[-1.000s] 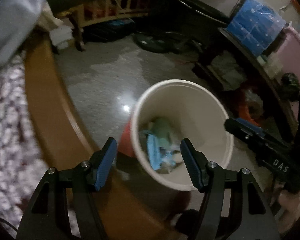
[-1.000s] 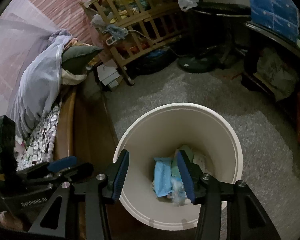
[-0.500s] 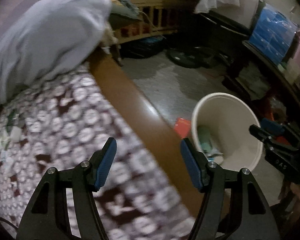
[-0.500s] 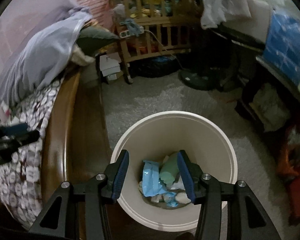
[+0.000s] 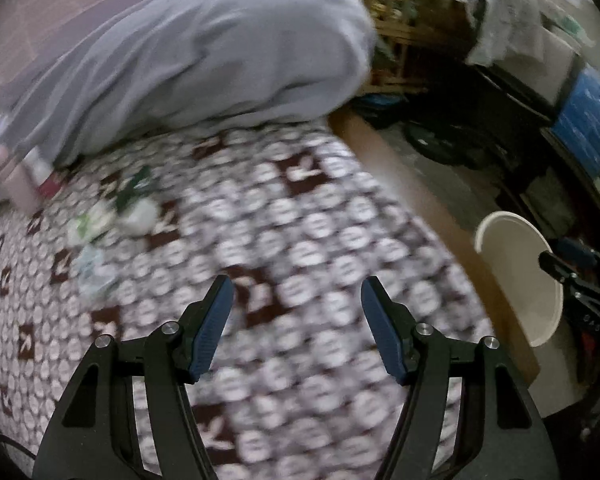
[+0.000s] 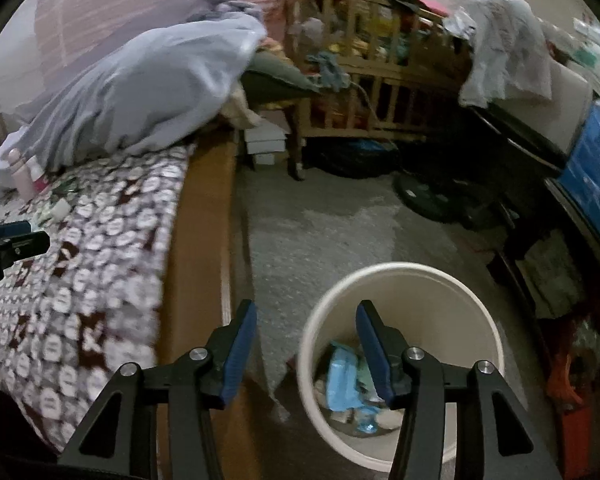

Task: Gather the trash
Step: 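Move both open tools back to the trash on the blanket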

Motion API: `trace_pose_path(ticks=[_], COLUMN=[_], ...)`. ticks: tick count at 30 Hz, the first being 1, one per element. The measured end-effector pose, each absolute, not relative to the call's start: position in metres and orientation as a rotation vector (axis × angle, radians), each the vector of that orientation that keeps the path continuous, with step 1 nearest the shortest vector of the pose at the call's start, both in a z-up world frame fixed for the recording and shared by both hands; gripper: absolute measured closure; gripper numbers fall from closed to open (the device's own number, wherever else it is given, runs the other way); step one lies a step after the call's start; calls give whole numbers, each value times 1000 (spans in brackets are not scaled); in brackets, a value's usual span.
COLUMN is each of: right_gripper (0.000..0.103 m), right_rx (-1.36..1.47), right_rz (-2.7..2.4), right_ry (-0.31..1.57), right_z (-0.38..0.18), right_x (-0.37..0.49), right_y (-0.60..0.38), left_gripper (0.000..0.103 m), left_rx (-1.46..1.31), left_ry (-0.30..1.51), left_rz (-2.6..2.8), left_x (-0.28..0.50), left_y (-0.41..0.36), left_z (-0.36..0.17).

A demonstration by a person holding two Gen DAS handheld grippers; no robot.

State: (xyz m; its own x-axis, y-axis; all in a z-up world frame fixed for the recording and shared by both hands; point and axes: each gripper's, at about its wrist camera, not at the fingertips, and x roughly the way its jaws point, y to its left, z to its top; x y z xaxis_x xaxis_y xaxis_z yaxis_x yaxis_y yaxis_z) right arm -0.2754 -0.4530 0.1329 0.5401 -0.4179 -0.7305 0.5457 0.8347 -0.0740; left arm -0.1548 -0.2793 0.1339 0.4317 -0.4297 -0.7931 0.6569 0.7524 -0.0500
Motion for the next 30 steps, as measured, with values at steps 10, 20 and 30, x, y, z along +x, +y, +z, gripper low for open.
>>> trace_pose_path(ticks=[10, 20, 30], right_gripper=[49, 44, 41], right_rx=[123, 145, 174], right_rz=[-451, -257, -101], right_ry=[823, 904, 970], right_z=[138, 114, 94], right_x=[-206, -125, -42], right_y=[-399, -347, -307], left_gripper=[38, 38, 38], left_rx=[192, 120, 68], left_ry=[900, 946, 994], left_rz=[-532, -423, -424], left_x=[-110, -71, -32], left_y=[-179, -94, -76], left_z=[124, 98, 79])
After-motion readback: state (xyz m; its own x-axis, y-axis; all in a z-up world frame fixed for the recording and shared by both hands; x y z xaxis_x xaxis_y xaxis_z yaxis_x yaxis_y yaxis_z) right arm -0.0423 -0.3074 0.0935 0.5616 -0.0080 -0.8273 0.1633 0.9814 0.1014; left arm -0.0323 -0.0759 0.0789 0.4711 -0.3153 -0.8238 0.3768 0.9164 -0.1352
